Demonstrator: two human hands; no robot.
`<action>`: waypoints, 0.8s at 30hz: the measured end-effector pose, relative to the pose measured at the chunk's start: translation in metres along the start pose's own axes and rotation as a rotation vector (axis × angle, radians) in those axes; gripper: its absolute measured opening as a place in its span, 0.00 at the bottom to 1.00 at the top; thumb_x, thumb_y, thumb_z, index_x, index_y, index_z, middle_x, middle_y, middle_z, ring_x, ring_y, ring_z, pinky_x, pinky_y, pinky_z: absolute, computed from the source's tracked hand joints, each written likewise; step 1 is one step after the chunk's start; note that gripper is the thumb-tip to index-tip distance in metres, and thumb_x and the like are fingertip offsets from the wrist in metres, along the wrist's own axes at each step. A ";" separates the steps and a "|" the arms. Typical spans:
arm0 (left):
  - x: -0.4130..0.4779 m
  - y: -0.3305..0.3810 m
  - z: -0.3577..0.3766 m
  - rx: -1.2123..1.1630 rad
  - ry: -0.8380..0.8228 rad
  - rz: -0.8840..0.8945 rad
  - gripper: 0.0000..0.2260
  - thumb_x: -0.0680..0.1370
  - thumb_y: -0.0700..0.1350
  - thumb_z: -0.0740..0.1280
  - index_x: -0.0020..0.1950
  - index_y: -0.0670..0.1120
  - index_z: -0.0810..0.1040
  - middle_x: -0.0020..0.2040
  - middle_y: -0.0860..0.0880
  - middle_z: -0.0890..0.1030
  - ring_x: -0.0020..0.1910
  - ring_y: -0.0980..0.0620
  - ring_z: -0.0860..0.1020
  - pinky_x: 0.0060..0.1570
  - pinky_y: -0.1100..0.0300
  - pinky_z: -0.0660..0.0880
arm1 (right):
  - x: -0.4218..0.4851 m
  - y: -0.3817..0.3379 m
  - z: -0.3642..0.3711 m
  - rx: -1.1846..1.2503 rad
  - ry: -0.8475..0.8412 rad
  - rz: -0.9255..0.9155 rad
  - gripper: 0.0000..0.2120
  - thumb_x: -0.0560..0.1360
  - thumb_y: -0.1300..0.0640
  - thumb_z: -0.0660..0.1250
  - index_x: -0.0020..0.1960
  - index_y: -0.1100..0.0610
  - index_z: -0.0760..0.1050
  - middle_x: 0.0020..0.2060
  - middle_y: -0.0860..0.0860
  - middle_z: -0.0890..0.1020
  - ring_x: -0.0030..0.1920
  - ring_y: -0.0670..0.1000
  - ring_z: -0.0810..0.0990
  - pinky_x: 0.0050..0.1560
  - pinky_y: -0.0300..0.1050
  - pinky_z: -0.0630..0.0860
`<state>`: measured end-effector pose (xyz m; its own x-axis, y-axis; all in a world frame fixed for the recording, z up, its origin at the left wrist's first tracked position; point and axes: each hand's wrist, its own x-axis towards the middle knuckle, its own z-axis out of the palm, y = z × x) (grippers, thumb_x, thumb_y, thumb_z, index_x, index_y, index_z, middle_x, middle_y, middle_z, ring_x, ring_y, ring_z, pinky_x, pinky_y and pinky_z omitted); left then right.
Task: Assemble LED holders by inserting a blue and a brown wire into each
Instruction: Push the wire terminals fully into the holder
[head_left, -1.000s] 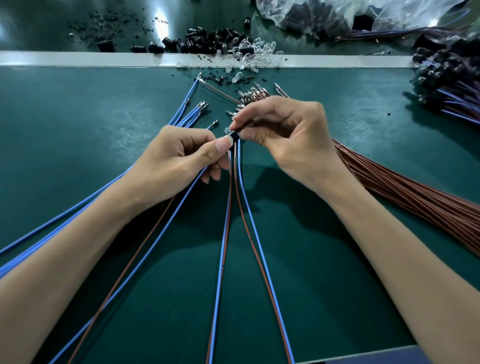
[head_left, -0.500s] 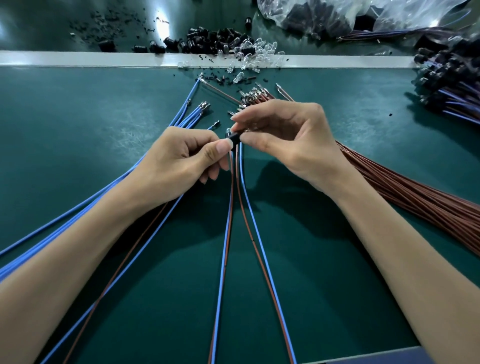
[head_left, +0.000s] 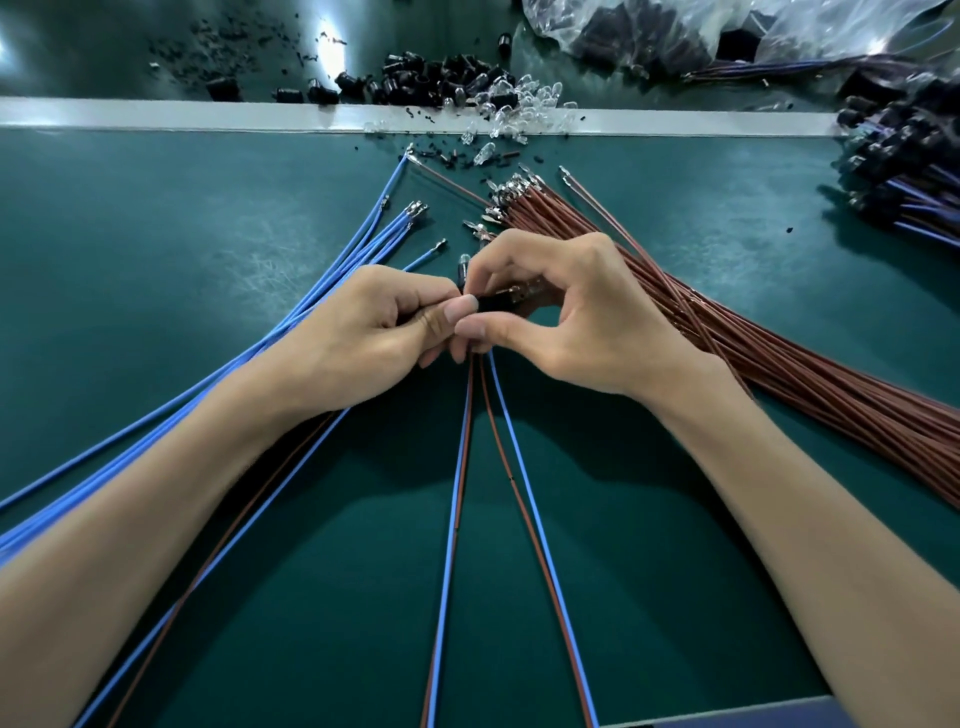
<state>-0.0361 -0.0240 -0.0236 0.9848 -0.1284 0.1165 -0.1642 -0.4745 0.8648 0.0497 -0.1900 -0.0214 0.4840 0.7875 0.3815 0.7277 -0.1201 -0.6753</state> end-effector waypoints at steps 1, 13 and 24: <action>0.000 0.000 0.000 -0.007 0.010 0.005 0.14 0.78 0.49 0.58 0.33 0.48 0.74 0.25 0.54 0.68 0.26 0.54 0.64 0.28 0.59 0.61 | 0.000 0.000 0.001 0.030 0.000 0.010 0.09 0.72 0.60 0.73 0.48 0.64 0.78 0.38 0.54 0.84 0.38 0.49 0.83 0.43 0.48 0.80; -0.001 -0.002 -0.003 -0.020 0.013 0.050 0.16 0.80 0.46 0.57 0.31 0.48 0.68 0.24 0.53 0.64 0.24 0.56 0.61 0.26 0.63 0.59 | -0.001 0.001 0.000 0.271 0.057 0.117 0.06 0.72 0.63 0.73 0.46 0.58 0.77 0.37 0.46 0.79 0.35 0.39 0.77 0.39 0.31 0.72; -0.002 -0.004 -0.002 -0.033 -0.035 0.060 0.12 0.79 0.46 0.60 0.39 0.47 0.78 0.26 0.51 0.74 0.26 0.58 0.69 0.31 0.68 0.66 | -0.001 0.004 0.001 0.472 0.137 0.196 0.07 0.74 0.67 0.69 0.50 0.60 0.75 0.36 0.48 0.80 0.35 0.40 0.79 0.39 0.32 0.74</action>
<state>-0.0371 -0.0201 -0.0259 0.9707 -0.1860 0.1521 -0.2202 -0.4357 0.8727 0.0517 -0.1911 -0.0249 0.6712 0.6874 0.2774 0.3346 0.0530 -0.9409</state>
